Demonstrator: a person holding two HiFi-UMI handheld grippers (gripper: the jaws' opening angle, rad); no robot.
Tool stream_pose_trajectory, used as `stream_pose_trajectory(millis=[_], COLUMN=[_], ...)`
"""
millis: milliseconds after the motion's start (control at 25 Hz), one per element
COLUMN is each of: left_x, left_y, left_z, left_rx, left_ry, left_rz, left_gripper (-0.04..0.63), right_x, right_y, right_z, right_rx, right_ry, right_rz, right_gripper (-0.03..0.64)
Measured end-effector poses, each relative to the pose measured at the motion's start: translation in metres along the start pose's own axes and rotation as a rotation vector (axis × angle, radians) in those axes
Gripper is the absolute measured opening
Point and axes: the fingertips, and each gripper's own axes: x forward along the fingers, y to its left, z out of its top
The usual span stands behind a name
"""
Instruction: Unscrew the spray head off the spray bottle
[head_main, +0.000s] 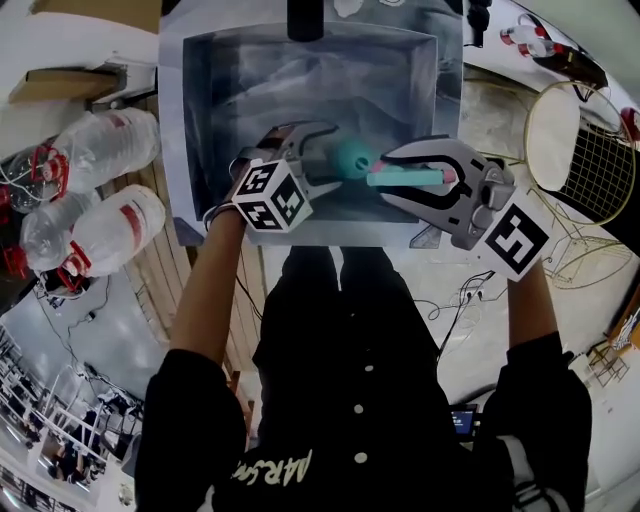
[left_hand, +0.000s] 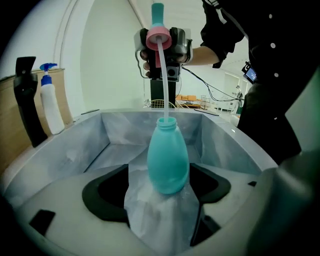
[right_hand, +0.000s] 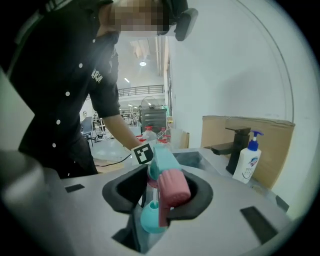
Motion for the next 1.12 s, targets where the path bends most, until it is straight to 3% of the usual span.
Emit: stream_pose_trajectory(millis=[360, 480, 600, 880, 1040, 1120], left_x=[-0.054, -0.077, -0.106, -0.158, -0.196, -0.215], left_y=[-0.001, 0.003, 0.009, -0.006, -0.019, -0.021], left_z=[0.017, 0.030, 0.047, 0.105, 0.138, 0.147], left_rx=[-0.031, -0.064, -0.134, -0.173, -0.290, -0.311], left_ry=[0.035, 0.012, -0.020, -0.171, -0.331, -0.359], left_rz=[0.079, 0.173, 0.291, 0.365, 0.406, 0.445], left_gripper=[0.360, 0.229, 0.043, 0.026, 0.025, 0.025], right_x=[-0.032, -0.043, -0.057, -0.086, -0.116, -0.130], right_y=[0.002, 0.003, 0.004, 0.013, 0.029, 0.030], right_z=[0.050, 0.064, 0.075, 0.092, 0.098, 0.103], right_rx=[0.036, 0.031, 0.039, 0.049, 0.093, 0.125], right_ry=[-0.080, -0.117, -0.158, -0.210, -0.226, -0.244], right_rz=[-0.080, -0.127, -0.194, -0.344, -0.452, -0.517], right_gripper=[0.146, 0.146, 0.146, 0.146, 0.146, 0.146])
